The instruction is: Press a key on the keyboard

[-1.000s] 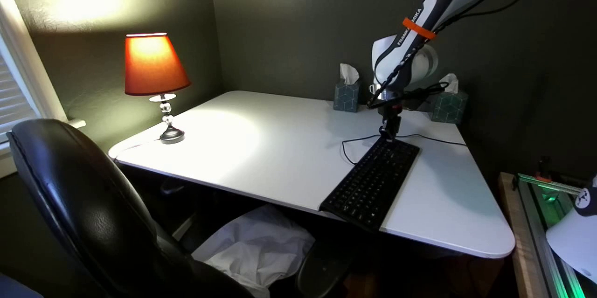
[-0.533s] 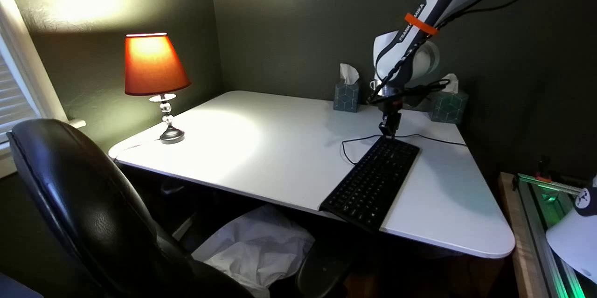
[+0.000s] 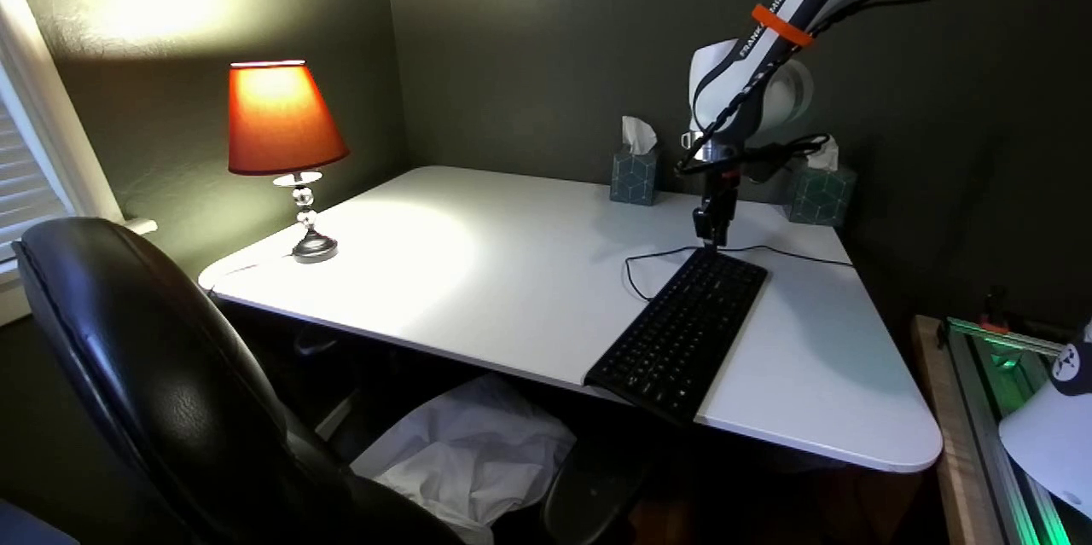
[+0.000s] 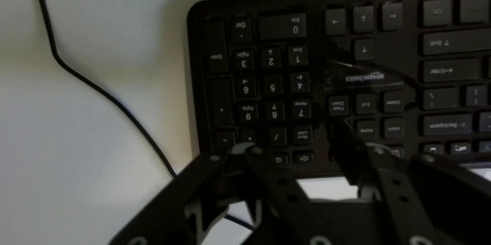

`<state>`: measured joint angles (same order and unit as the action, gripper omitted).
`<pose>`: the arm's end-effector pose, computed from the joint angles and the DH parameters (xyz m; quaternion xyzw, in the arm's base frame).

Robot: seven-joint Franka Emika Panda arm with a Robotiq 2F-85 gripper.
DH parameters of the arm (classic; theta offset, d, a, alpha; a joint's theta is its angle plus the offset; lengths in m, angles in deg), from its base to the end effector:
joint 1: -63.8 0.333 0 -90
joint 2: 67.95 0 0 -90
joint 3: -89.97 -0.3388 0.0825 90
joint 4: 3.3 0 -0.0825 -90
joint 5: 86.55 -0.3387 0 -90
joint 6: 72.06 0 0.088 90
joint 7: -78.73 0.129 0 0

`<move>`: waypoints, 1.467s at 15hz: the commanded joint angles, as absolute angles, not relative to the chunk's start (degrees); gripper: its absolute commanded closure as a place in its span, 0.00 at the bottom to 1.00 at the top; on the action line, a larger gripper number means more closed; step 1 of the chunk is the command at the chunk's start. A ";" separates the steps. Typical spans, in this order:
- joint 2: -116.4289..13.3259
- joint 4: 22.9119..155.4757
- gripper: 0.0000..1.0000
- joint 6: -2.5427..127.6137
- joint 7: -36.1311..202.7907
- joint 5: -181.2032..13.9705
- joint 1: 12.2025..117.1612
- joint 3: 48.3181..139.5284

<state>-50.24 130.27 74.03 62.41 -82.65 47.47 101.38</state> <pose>0.4361 -0.2305 0.2398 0.9957 -0.0671 -0.0579 0.0284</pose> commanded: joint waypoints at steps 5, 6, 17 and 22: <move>-55.78 135.15 0.00 75.72 64.21 -81.94 47.62 102.73; -56.17 135.41 0.00 75.74 64.28 -81.86 47.62 102.89; -61.53 139.81 0.00 77.50 66.89 -79.90 47.86 104.82; -65.91 142.70 0.00 77.50 66.04 -78.07 45.99 107.40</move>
